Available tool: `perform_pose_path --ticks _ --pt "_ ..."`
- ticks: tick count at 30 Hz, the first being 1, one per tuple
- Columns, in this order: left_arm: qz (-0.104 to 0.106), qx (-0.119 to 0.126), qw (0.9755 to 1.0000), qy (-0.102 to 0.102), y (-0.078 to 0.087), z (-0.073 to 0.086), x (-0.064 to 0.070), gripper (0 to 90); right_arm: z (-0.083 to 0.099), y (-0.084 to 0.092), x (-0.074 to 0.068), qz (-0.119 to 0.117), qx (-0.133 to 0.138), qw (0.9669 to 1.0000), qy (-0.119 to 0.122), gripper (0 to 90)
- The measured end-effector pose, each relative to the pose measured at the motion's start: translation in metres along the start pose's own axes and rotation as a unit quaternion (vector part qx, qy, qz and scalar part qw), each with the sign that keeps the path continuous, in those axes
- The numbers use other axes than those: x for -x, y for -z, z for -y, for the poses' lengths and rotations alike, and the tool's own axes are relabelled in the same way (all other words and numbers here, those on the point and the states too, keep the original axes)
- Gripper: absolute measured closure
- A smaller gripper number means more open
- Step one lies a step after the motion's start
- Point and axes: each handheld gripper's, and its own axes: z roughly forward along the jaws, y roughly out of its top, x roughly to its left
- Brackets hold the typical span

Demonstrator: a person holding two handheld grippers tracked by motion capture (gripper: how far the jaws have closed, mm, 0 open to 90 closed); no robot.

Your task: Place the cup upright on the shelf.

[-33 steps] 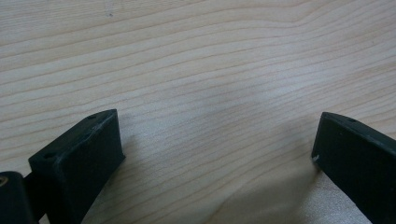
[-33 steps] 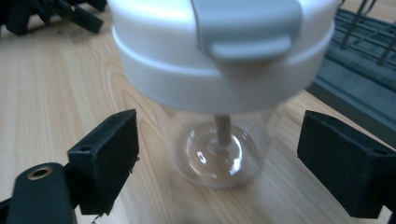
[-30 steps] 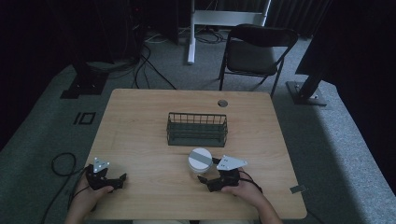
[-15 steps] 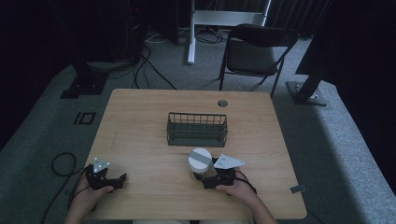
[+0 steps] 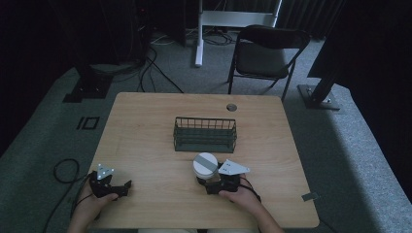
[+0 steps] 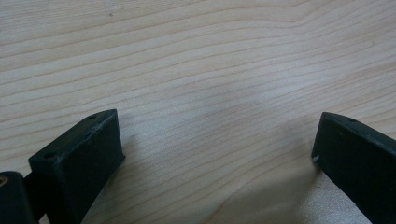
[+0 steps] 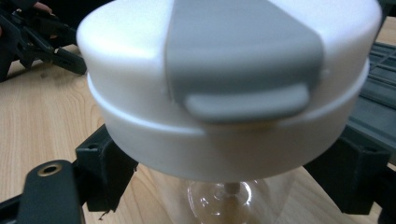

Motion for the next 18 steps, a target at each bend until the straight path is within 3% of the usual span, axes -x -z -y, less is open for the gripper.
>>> perform_pose_path --ticks 7,11,18 --pt "0.000 0.000 1.0000 0.000 0.0000 0.0000 0.0000 2.0 -0.0009 -0.0061 -0.0032 0.012 0.016 0.9997 -0.016 17.7" --pt "0.000 0.000 1.0000 0.000 0.0000 0.0000 0.0000 2.0 -0.0029 -0.0064 -0.0066 0.018 0.014 0.9997 0.001 18.4" --pt "0.000 0.000 1.0000 0.000 0.0000 0.0000 0.0000 2.0 -0.0041 -0.0041 -0.0091 0.018 0.011 0.9998 0.003 18.5"
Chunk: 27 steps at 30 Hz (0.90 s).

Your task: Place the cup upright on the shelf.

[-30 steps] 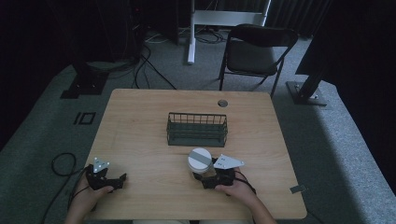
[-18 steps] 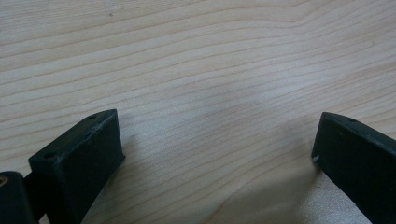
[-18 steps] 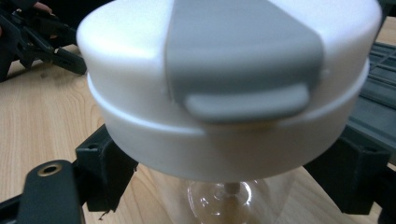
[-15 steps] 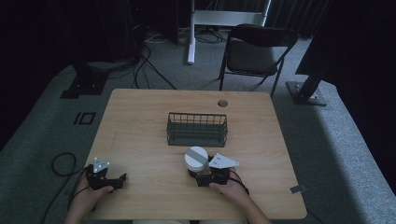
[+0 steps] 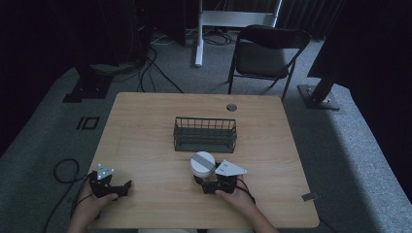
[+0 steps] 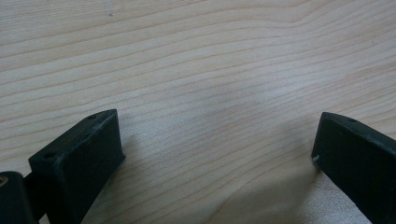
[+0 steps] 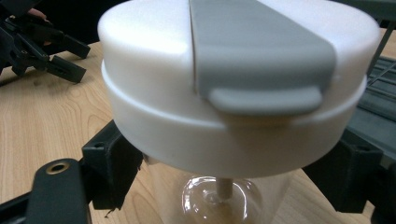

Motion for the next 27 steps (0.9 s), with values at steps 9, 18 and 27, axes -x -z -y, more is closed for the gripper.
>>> perform_pose_path --ticks 9,18,27 --pt "0.000 0.000 1.0000 0.000 0.000 0.000 0.000 2.0 -0.014 0.008 0.003 0.008 0.012 0.9998 0.010 18.6" --pt "0.000 0.000 1.0000 0.000 0.000 0.000 0.000 2.0 -0.038 0.016 0.010 0.026 0.031 0.9990 0.021 18.6" --pt "0.000 0.000 1.0000 0.000 0.000 0.000 0.000 2.0 -0.063 0.020 0.020 0.046 0.053 0.9972 0.024 18.6"
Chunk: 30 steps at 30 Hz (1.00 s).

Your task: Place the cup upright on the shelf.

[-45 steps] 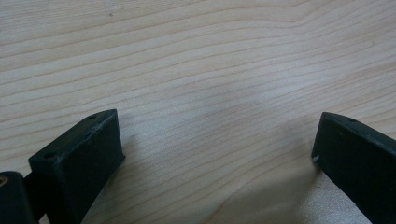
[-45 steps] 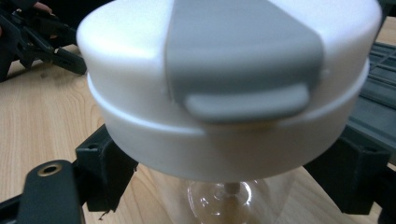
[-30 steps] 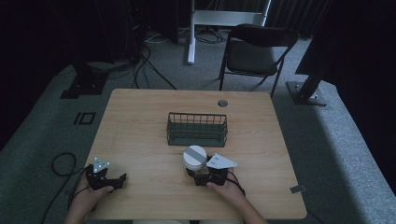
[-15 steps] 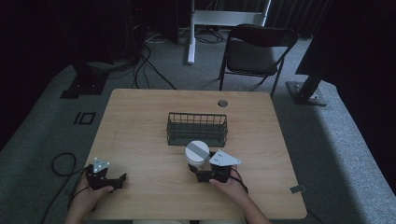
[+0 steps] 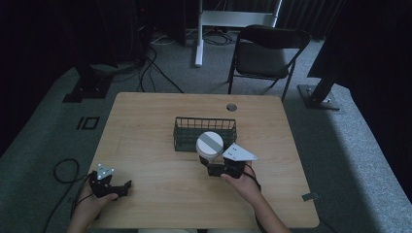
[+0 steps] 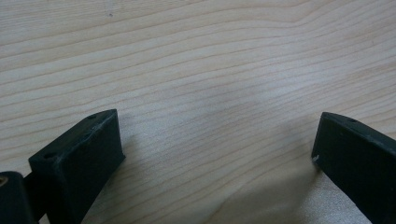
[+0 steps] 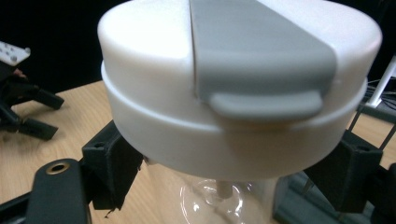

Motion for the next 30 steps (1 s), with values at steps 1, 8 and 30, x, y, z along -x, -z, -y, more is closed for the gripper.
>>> perform_pose_path --ticks 1,8,30 --pt "0.000 0.000 1.0000 0.000 0.000 0.000 0.000 2.0 -0.003 0.000 0.001 0.003 0.002 1.0000 0.001 18.6" --pt "0.000 0.000 1.0000 0.000 0.000 0.000 0.000 2.0 -0.019 -0.007 0.010 0.009 0.009 0.9999 -0.002 18.6" --pt "0.000 -0.001 1.0000 0.000 0.000 0.000 0.000 2.0 -0.058 -0.038 0.037 0.082 0.022 0.9962 -0.020 18.6"
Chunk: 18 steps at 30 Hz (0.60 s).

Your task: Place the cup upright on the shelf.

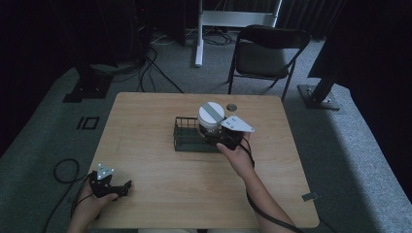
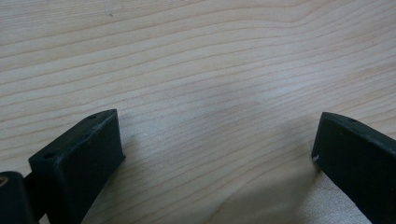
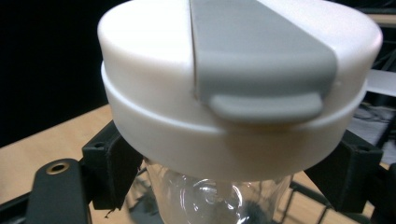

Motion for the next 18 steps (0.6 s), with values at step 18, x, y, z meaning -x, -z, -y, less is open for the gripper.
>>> perform_pose_path --ticks 18 --pt "0.000 0.001 1.0000 0.001 0.000 0.000 0.000 2.0 0.009 -0.029 -0.007 0.135 -0.022 0.9903 -0.027 18.6"
